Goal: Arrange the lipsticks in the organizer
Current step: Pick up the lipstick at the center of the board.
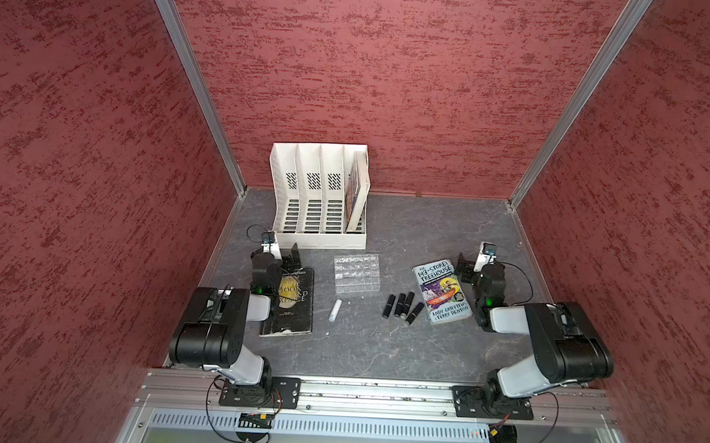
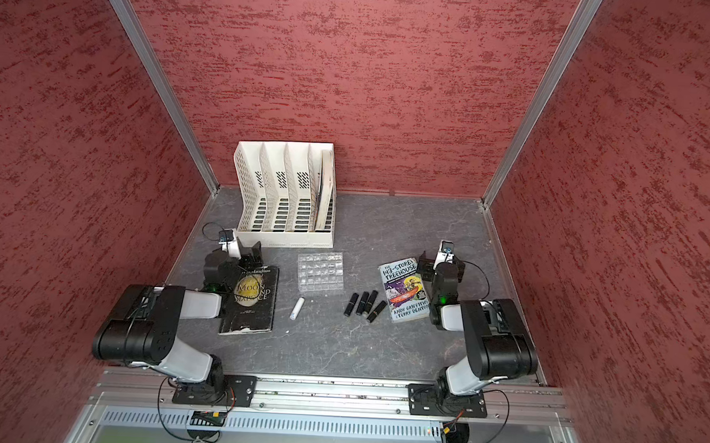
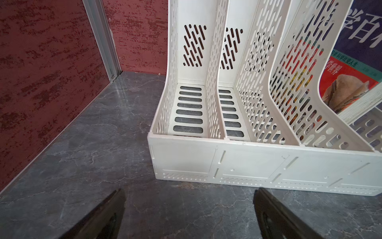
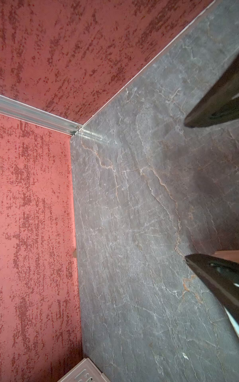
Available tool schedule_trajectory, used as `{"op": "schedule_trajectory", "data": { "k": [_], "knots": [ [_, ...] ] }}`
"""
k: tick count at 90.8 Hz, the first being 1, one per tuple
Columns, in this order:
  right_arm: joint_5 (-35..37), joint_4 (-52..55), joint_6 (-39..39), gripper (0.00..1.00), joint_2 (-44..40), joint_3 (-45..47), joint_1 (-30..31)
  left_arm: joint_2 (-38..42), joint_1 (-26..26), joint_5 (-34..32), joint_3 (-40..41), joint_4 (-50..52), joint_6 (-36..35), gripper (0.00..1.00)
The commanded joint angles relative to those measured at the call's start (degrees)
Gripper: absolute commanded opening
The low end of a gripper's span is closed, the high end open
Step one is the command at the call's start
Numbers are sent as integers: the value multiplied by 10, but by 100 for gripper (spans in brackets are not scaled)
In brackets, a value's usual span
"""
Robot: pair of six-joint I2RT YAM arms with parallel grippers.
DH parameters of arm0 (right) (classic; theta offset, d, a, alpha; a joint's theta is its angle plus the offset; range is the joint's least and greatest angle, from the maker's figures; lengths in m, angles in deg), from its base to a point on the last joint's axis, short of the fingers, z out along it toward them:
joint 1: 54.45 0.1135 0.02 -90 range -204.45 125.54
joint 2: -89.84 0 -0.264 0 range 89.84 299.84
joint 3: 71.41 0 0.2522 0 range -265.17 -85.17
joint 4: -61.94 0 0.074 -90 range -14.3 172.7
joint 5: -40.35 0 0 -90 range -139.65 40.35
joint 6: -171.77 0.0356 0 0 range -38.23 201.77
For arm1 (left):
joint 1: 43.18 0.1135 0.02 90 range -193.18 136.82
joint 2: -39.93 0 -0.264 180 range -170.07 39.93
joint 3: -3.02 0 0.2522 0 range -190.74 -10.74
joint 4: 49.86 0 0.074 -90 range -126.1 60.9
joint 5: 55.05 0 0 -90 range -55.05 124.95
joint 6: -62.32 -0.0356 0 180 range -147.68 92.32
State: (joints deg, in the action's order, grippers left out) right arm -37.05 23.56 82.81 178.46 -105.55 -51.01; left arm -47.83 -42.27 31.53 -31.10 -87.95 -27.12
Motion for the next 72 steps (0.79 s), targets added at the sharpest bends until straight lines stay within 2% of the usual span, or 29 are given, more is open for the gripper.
{"op": "schedule_trajectory", "data": {
  "k": [1, 59, 63, 66, 69, 72],
  "knots": [
    [-7, -14, 2, 99, -2, -8, -7, 2, -1, 6, -8, -4, -6, 100],
    [-3, -20, -2, 99, -7, -7, -5, 4, 0, 12, -9, -3, -7, 100],
    [-14, 4, -9, 99, -30, -6, -2, 25, -12, 8, -14, 24, -20, 100],
    [12, 21, -16, 99, -54, -15, 11, 42, -21, 10, -17, 45, -30, 100],
    [44, 69, -21, 99, -89, -36, 27, 68, -33, -12, -26, 82, -34, 100],
    [70, 162, -17, 99, -121, -67, 37, 88, -45, -45, -37, 109, -36, 100]
  ]
}}
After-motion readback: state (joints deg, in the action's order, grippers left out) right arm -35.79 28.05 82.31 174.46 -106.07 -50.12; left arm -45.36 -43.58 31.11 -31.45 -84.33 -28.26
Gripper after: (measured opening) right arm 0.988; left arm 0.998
